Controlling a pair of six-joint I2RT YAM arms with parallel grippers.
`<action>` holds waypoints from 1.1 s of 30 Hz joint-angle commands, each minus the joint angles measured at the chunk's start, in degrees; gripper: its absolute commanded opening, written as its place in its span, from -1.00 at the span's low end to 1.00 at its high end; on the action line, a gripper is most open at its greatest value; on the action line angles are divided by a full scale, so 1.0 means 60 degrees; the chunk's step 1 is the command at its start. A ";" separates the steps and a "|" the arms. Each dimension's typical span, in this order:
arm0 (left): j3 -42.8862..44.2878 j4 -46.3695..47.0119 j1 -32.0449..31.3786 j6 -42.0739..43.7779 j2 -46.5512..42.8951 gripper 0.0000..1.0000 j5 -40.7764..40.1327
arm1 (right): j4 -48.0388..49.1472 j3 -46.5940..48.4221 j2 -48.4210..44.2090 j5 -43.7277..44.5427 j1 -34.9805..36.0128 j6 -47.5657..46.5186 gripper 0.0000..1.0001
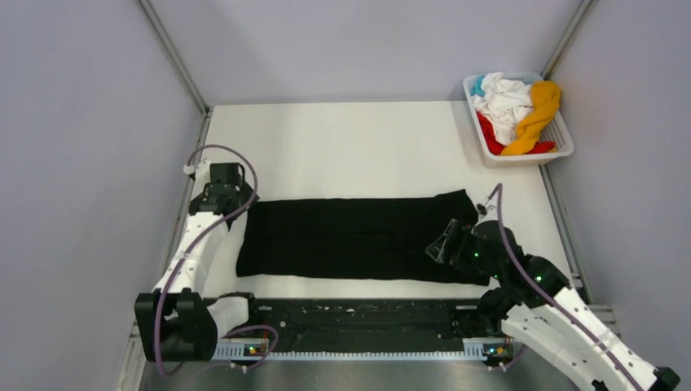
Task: Fold and stack the t-shirts
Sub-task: Fold the other side of the tshirt into a rectangle, then rotate the tshirt 90 degrees
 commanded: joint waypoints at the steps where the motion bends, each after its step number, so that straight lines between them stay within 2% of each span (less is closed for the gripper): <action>1: 0.0898 -0.0416 0.0004 -0.0117 -0.0762 0.90 -0.0161 | -0.1008 0.1545 -0.0656 0.0225 0.0092 -0.0184 0.66; 4: 0.0927 0.0113 0.0003 0.0374 -0.0790 0.97 0.1232 | -0.0174 0.1418 -0.0257 -0.0295 0.0094 -0.0765 0.89; 7: 0.0713 0.0885 0.0006 0.0474 -0.0501 0.98 0.2829 | 0.1733 0.0584 0.0564 -0.0694 0.0094 -0.0915 0.97; 9: 0.0505 0.1500 -0.0024 0.0431 -0.0092 0.97 0.4350 | 0.3066 0.0214 0.1436 -0.0332 0.0081 -0.0784 0.97; 11: 0.0341 0.1973 -0.0116 0.0483 0.0481 0.97 0.5556 | 0.3547 0.0274 0.2494 0.0706 0.0068 -0.0468 0.98; 13: 0.0319 0.1973 -0.0482 0.0531 0.1068 0.97 0.5585 | 0.3766 0.0430 0.3541 0.1441 -0.0040 -0.0320 0.97; 15: 0.0233 0.2010 -0.0753 0.0559 0.1649 0.97 0.5416 | 0.4452 0.0410 0.4445 0.1390 -0.0443 -0.0531 0.97; 19: 0.0021 0.2376 -0.1034 0.0461 0.2805 0.97 0.5662 | 0.6408 -0.0102 0.6333 -0.1190 -0.2256 -0.0351 0.97; 23: -0.0199 0.2412 -0.1160 0.0407 0.3477 0.97 0.5411 | 0.6875 0.0255 0.8075 -0.1036 -0.2570 -0.0652 0.97; 28: -0.0405 0.2203 -0.1344 0.0227 0.3812 0.97 0.5380 | 0.7524 0.1712 1.0313 -0.0867 -0.3231 -0.1267 0.97; 33: -0.1137 0.1843 -0.1909 -0.0831 0.2823 0.98 0.5883 | 0.7946 0.4754 1.3402 -0.2060 -0.4114 -0.1941 0.97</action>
